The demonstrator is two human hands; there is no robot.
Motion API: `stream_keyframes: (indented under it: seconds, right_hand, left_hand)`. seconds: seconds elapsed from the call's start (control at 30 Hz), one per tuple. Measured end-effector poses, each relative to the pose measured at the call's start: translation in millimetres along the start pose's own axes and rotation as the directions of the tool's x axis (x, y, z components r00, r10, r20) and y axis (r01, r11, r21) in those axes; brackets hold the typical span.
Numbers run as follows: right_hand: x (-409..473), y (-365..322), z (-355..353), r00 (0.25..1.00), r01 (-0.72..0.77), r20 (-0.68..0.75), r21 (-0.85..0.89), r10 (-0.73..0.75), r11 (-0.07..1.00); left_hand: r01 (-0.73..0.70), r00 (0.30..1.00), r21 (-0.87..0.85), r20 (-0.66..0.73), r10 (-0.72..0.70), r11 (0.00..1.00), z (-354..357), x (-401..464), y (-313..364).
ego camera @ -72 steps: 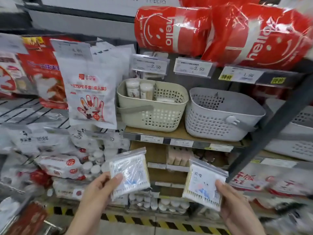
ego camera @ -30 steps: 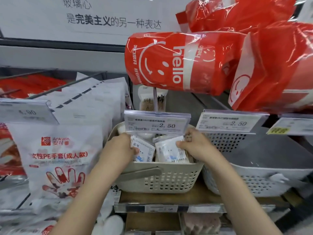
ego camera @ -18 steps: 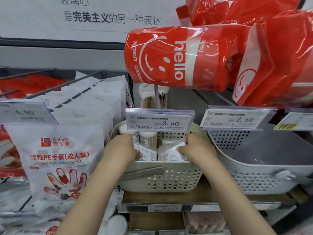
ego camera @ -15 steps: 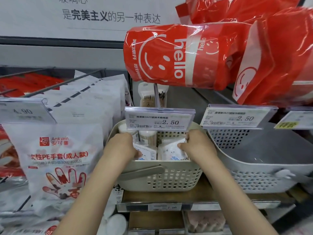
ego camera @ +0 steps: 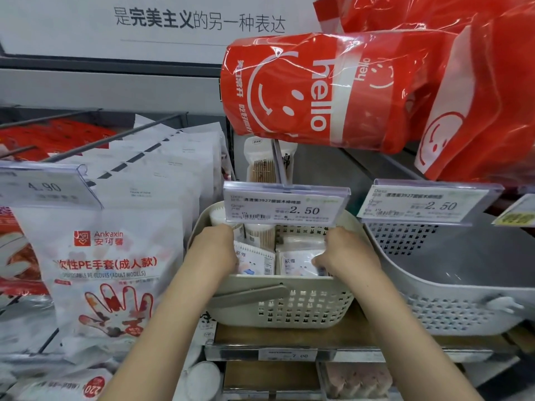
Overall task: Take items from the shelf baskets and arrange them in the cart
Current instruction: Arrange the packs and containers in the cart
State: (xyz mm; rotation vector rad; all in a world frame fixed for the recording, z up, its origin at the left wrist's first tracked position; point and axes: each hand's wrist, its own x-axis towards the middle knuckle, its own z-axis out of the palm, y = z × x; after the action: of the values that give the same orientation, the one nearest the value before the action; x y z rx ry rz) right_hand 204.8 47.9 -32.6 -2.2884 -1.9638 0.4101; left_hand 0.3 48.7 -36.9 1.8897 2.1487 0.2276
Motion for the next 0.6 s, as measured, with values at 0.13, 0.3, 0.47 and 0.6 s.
stream_keyframes:
  seconds: [0.13, 0.3, 0.47, 0.6]
  right_hand:
    - [-2.1, -2.2, -1.5, 1.0, -0.007, 0.03, -0.036, 0.008, 0.999]
    - [-1.1, -2.7, -1.6, 0.998, -0.012, 0.057, -0.023, 0.013, 1.0]
    - [0.6, -2.2, 0.1, 0.998, 0.01, 0.067, -0.031, -0.008, 0.999]
    - [-0.4, -3.1, 0.4, 0.998, 0.024, 0.067, -0.029, -0.022, 0.999]
  left_hand:
    - [0.011, 1.0, 0.019, 0.01, -0.011, 1.0, 3.2, 1.8, 0.2]
    - [0.033, 0.999, 0.042, -0.01, -0.032, 0.999, 5.2, 2.0, 1.6]
    - [0.072, 0.997, 0.058, -0.008, -0.072, 0.996, 5.1, 1.4, 4.7]
    - [0.074, 0.995, 0.05, -0.067, -0.071, 0.996, 5.6, 0.1, 4.7]
